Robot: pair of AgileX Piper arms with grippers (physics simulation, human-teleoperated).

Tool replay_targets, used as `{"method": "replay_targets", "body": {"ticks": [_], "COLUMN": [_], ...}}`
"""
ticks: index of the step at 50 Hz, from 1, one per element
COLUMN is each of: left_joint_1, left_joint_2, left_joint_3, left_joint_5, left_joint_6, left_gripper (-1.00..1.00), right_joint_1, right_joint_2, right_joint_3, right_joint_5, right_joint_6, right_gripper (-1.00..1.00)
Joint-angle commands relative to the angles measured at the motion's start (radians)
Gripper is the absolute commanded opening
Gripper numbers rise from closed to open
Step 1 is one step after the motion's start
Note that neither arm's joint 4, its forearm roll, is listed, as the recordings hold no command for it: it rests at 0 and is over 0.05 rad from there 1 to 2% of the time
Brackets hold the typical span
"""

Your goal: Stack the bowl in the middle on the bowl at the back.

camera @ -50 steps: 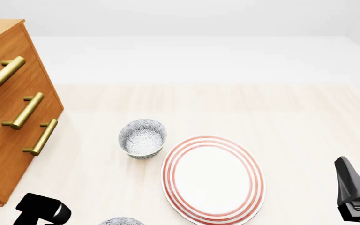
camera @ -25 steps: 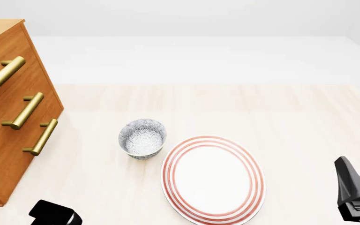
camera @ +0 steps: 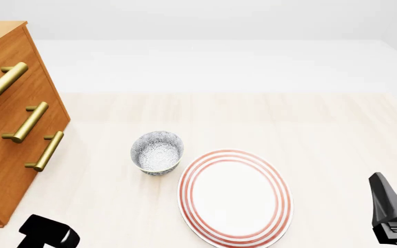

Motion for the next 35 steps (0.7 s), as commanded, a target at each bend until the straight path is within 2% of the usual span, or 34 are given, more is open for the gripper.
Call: {"method": "replay_targets", "body": {"ticks": [1, 14, 23, 24, 29, 32, 35], "left_joint_1": [0.049, 0.097, 0.104, 0.125, 0.152, 0.198, 0.221], "left_joint_2": [-0.081, -0.153, -0.196, -0.209, -0.236, -0.265, -0.281], "left_joint_3": [-0.045, -0.139, -0.200, -0.231, -0.266, -0.315, -0.351], "left_joint_5": [0.119, 0.235, 0.279, 0.302, 0.334, 0.360, 0.377], "left_joint_6": [0.052, 0.108, 0.086, 0.102, 0.113, 0.138, 0.146], "left_gripper": [1.00, 1.00, 1.00, 1.00, 1.00, 1.00, 1.00], "right_joint_1": [0.001, 0.001, 0.001, 0.001, 0.004, 0.025, 0.023], "right_joint_2": [0.000, 0.000, 0.000, 0.000, 0.000, 0.000, 0.000], "right_joint_3": [0.000, -0.001, -0.001, -0.001, -0.004, -0.020, -0.025], "right_joint_5": [-0.001, -0.002, -0.002, -0.002, -0.001, 0.000, 0.004], "right_joint_6": [-0.001, -0.004, -0.005, -0.005, -0.008, -0.030, -0.026], "right_gripper": [1.00, 1.00, 1.00, 1.00, 1.00, 1.00, 1.00]}}
